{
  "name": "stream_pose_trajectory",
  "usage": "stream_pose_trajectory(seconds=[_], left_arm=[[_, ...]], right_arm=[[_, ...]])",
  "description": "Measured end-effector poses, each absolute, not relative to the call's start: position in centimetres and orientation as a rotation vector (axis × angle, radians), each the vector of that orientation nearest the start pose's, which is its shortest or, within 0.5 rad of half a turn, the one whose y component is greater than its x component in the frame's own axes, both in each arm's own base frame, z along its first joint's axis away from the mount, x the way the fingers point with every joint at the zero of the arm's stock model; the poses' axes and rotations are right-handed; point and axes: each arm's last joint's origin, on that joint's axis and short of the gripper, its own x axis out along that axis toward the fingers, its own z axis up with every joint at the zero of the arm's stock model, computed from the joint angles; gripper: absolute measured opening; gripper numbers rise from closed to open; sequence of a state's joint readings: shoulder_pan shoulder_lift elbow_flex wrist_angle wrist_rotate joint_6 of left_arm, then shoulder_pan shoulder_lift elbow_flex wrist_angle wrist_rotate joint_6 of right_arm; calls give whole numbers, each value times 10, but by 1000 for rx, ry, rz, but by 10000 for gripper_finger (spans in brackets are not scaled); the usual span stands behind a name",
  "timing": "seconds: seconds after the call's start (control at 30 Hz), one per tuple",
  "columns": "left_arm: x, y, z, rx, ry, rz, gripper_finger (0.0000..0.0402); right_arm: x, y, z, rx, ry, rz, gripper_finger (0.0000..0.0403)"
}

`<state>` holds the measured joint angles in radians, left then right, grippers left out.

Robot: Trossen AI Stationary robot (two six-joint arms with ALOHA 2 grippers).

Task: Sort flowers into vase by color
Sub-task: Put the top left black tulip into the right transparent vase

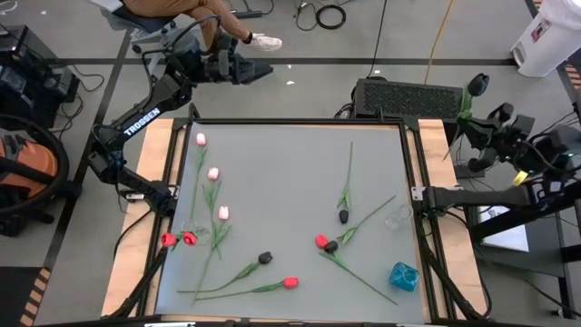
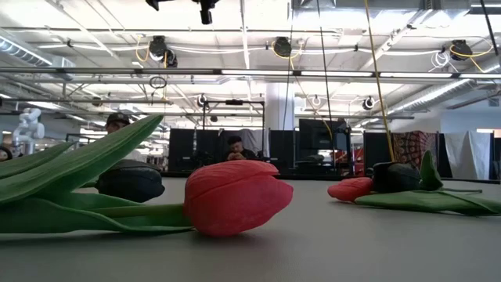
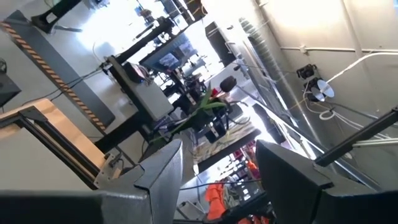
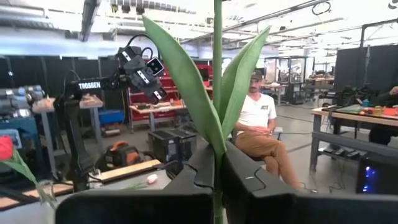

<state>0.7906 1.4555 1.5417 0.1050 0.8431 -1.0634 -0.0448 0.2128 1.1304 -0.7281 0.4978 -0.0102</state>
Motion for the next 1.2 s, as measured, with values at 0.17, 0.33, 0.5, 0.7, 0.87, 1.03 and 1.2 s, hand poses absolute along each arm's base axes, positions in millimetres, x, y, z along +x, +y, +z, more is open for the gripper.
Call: stream_pose_trajectory(seconds=[0.17,0.33,0.5,0.7,0.87,1.03,1.2], left_arm=[[236,209,463,-924,-98,-102,208],[236,209,463,-925,-103,-94,208],[236,209,463,-926,-110,-84,208],[236,209,463,-925,-110,-83,208],[237,209,463,-921,-111,-81,208],[237,209,463,-920,-111,-81,208],[237,209,463,-920,-113,-79,208]], right_arm=[[-32,-12,386,71,-206,-516,0],[-13,-12,368,101,-222,-488,0],[5,-13,353,137,-221,-473,0],[19,-12,343,183,-246,-414,0],[20,-10,344,221,-271,-356,0],[20,-8,347,246,-293,-266,0],[21,-6,348,278,-293,-168,0]])
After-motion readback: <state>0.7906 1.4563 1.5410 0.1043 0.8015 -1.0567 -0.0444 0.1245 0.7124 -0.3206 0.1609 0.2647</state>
